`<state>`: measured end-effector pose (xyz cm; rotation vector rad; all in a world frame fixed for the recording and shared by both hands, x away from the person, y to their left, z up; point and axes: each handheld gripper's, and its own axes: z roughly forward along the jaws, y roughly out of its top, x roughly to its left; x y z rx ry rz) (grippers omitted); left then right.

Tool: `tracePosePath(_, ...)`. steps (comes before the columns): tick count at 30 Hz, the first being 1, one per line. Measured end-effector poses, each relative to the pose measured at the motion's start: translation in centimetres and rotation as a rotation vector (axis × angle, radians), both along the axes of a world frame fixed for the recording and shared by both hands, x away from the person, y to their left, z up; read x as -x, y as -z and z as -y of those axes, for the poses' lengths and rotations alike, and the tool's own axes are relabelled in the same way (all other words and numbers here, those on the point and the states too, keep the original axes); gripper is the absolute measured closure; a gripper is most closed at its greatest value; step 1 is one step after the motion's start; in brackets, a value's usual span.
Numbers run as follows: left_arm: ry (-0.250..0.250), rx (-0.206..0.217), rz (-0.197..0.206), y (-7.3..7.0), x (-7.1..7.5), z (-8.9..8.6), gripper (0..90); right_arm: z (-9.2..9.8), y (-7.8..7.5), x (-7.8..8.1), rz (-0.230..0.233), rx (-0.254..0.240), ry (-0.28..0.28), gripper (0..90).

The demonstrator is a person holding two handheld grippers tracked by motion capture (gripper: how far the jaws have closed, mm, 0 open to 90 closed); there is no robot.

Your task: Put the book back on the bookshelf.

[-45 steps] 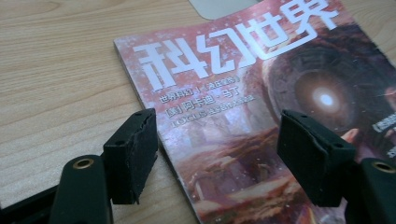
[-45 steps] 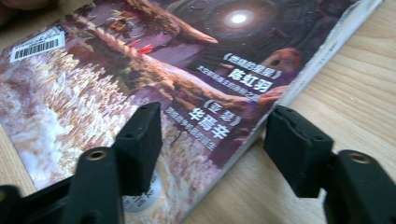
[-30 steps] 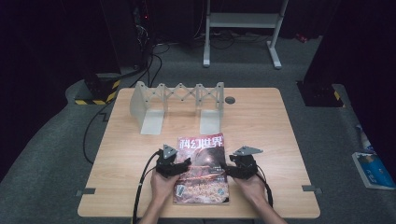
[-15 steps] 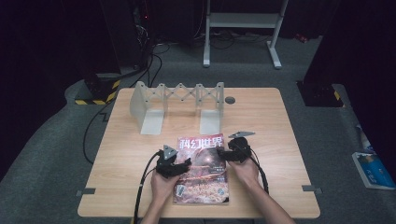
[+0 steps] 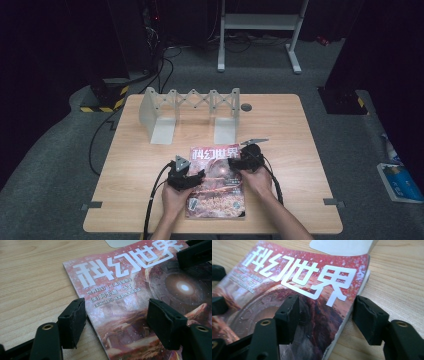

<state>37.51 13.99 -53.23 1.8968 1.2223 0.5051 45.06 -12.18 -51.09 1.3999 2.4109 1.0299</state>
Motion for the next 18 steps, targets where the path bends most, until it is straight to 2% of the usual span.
tracePosePath(5, -0.010, 0.002, 0.002, 0.04, 0.03, 0.14, 31.5, 0.50, -0.06, -0.15, -0.035, -0.042, 0.017, 42.2)
tracePosePath(18, -0.019, 0.000, 0.006, 0.07, 0.05, 0.25, 31.7, 0.95, -0.54, 0.16, -0.030, -0.076, -0.011, 46.7)
